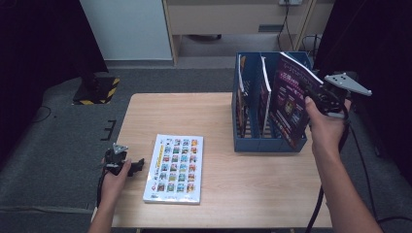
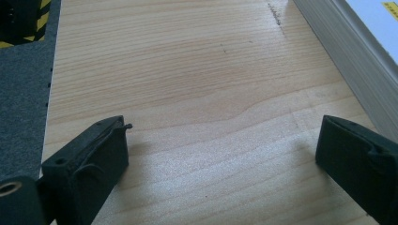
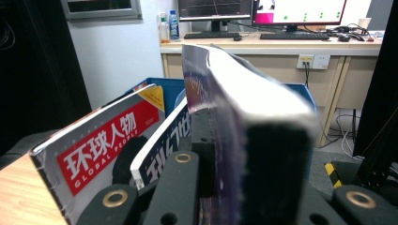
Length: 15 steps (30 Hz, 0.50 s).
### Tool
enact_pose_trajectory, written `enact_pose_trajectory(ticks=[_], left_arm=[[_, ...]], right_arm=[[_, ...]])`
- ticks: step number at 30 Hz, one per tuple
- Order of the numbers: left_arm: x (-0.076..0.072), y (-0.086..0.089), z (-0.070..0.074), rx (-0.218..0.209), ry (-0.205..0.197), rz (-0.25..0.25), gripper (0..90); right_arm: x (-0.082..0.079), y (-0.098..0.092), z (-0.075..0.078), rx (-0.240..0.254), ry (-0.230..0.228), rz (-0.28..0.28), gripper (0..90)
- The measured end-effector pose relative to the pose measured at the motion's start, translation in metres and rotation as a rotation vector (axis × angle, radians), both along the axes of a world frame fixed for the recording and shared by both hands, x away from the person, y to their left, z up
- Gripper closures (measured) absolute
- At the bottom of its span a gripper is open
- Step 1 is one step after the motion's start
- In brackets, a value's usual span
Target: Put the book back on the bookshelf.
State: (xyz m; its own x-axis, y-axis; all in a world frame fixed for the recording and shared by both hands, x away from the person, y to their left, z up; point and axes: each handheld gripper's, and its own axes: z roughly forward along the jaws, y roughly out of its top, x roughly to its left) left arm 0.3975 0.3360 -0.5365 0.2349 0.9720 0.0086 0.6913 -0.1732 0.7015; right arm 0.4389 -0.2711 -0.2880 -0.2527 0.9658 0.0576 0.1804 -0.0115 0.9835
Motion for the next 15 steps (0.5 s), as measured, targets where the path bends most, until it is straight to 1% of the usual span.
enact_pose_trajectory(ticks=[5, 10, 15], left_arm=[[0.000, 0.000, 0.000, 0.000, 0.000, 0.000, 1.8], [0.000, 0.000, 0.000, 0.000, -0.001, -0.002, 1.8], [0.000, 0.000, 0.000, 0.000, -0.001, -0.002, 1.6]], right_arm=[[0.010, 0.004, 0.001, 0.000, -0.006, -0.017, 84.2], [0.019, 0.004, 0.001, 0.020, -0.007, -0.029, 84.2], [0.028, 0.004, 0.001, 0.026, -0.013, -0.035, 84.2]])
